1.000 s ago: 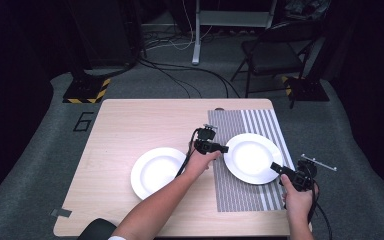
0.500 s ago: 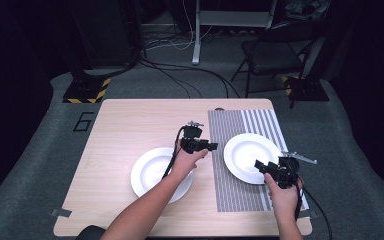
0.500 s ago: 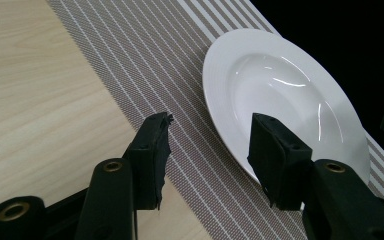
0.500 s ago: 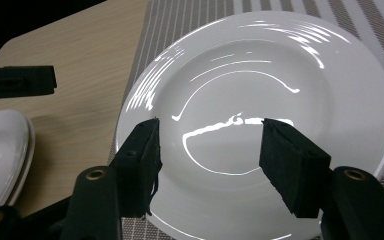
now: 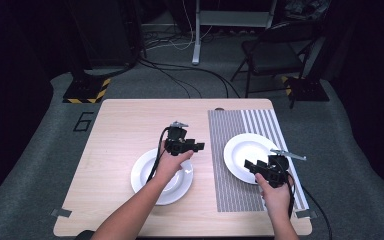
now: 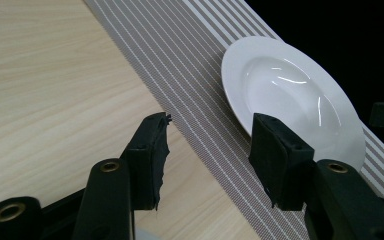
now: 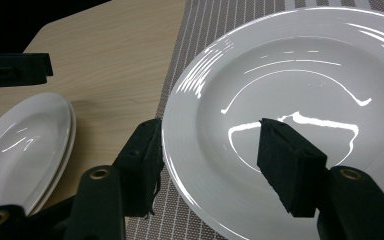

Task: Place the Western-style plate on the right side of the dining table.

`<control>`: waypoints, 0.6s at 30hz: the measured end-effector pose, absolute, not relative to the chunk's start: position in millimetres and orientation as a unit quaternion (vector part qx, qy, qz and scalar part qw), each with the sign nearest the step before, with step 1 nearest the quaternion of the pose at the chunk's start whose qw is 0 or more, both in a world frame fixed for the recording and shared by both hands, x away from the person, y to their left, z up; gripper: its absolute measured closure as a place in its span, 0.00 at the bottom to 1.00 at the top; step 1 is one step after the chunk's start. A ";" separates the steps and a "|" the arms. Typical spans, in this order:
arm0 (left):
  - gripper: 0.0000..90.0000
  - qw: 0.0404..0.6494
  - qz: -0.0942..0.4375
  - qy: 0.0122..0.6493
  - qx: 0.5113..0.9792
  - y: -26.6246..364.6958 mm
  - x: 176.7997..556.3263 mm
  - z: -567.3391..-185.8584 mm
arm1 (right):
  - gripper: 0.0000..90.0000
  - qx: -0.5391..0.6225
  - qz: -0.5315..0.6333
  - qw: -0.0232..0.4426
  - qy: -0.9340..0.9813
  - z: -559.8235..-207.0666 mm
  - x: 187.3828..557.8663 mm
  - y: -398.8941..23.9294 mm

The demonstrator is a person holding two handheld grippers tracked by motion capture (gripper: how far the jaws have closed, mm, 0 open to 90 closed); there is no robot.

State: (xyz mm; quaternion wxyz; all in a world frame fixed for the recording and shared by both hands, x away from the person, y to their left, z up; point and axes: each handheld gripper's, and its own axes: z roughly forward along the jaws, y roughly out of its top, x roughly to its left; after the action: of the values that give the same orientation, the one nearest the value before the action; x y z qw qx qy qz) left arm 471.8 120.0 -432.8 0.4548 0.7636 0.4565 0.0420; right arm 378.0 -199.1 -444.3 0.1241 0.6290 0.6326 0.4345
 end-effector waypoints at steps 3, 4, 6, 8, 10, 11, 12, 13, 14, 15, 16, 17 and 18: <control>0.55 0.459 0.045 0.462 0.757 133.1 467.9 -430.6 | 0.47 0.625 0.437 0.122 0.635 -443.4 376.8 -197.1; 0.55 0.460 0.046 0.464 0.755 137.0 466.8 -430.0 | 0.47 0.624 0.438 0.121 0.636 -442.6 376.5 -196.4; 0.54 0.460 0.051 0.468 0.753 145.0 465.1 -429.2 | 0.47 0.620 0.440 0.122 0.638 -440.3 375.8 -194.4; 0.54 0.461 0.051 0.472 0.750 148.8 464.4 -429.0 | 0.46 0.617 0.441 0.122 0.640 -439.0 375.2 -193.1; 0.54 0.462 0.056 0.478 0.745 159.6 462.3 -427.5 | 0.46 0.611 0.445 0.122 0.643 -435.5 374.5 -189.2; 0.54 0.463 0.058 0.480 0.743 163.5 461.5 -426.6 | 0.46 0.609 0.446 0.122 0.645 -434.2 374.4 -187.8; 0.54 0.465 0.062 0.481 0.741 167.6 460.5 -425.7 | 0.47 0.605 0.447 0.122 0.647 -433.1 374.3 -186.6; 0.54 0.465 0.062 0.483 0.739 171.7 459.3 -424.5 | 0.47 0.604 0.448 0.122 0.648 -431.7 374.0 -185.1; 0.54 0.465 0.062 0.483 0.739 171.7 459.3 -424.5 | 0.47 0.604 0.448 0.122 0.648 -431.7 374.0 -185.1; 0.54 0.467 0.067 0.487 0.735 176.5 457.9 -423.3 | 0.47 0.600 0.450 0.121 0.650 -430.5 374.0 -183.7; 0.54 0.468 0.071 0.489 0.732 184.1 455.8 -421.3 | 0.47 0.594 0.450 0.121 0.656 -427.7 374.0 -180.2; 0.54 0.468 0.073 0.492 0.730 188.4 454.6 -420.1 | 0.47 0.591 0.451 0.123 0.658 -426.3 374.2 -178.3; 0.54 0.468 0.076 0.495 0.728 192.6 453.3 -418.9 | 0.47 0.589 0.452 0.120 0.659 -424.7 374.6 -176.3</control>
State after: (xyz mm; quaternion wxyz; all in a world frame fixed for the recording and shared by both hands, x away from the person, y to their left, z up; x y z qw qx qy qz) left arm 453.3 192.6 -418.9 0.4682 0.7278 0.4953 0.0760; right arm 374.6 -176.3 -424.7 0.1200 0.5886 0.6591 0.4524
